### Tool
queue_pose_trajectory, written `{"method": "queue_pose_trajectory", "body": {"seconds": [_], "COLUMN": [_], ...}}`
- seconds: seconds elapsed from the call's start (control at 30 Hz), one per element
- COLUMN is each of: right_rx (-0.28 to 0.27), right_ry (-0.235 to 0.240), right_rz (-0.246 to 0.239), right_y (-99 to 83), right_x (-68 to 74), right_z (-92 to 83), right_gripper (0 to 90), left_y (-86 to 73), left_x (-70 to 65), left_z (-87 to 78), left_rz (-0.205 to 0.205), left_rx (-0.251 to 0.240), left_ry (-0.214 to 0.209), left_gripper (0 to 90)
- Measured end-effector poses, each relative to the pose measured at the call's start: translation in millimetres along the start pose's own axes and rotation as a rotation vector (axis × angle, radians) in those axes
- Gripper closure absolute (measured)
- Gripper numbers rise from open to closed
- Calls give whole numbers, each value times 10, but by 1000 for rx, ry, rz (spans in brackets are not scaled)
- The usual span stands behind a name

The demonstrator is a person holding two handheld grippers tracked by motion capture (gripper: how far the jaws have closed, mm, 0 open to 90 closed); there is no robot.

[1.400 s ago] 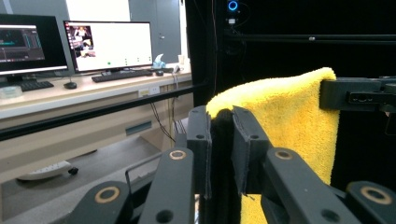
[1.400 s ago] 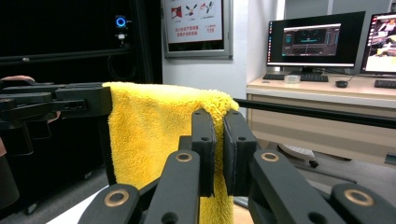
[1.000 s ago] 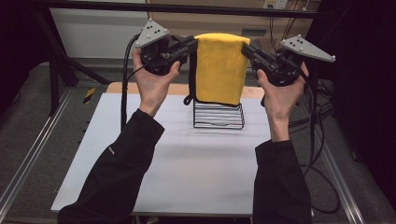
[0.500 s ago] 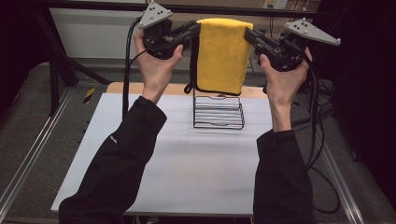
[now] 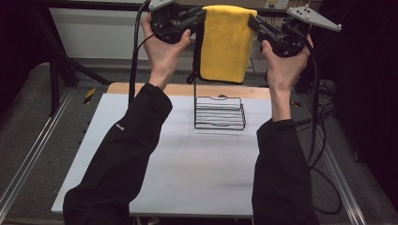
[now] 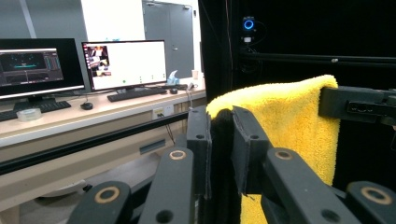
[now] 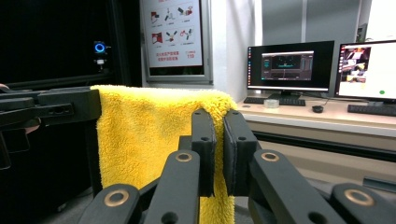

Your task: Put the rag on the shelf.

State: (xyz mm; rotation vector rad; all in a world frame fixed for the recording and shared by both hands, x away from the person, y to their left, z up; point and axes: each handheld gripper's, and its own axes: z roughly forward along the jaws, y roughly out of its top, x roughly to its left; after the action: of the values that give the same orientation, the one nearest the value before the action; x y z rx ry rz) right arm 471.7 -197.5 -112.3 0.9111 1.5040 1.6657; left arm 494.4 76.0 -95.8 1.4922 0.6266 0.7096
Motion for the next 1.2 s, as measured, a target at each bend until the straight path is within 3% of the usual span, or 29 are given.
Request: {"method": "queue_pose_trajectory", "body": {"seconds": [0.17, 0.3, 0.5, 0.9, 1.2], "right_rx": [-4, -4, -7, 44, 91], "right_ry": [-12, -21, -38, -55, -40], "right_rz": [-3, -12, -8, -38, -29], "right_y": [26, 44, 32, -169, -379], "right_x": [-76, -124, -216, -353, -380], "right_z": [61, 118, 190, 245, 202], "right_gripper": [844, 844, 844, 843, 843], "left_y": [19, 46, 24, -241, -457], "left_x": [35, 54, 114, 120, 121], "left_z": [107, 204, 340, 482, 446], "left_rz": [9, 39, 43, 66, 91], "left_rx": [1, 1, 0, 48, 85], "left_ry": [6, 28, 26, 5, -21], "left_gripper": [781, 780, 780, 779, 778]}}
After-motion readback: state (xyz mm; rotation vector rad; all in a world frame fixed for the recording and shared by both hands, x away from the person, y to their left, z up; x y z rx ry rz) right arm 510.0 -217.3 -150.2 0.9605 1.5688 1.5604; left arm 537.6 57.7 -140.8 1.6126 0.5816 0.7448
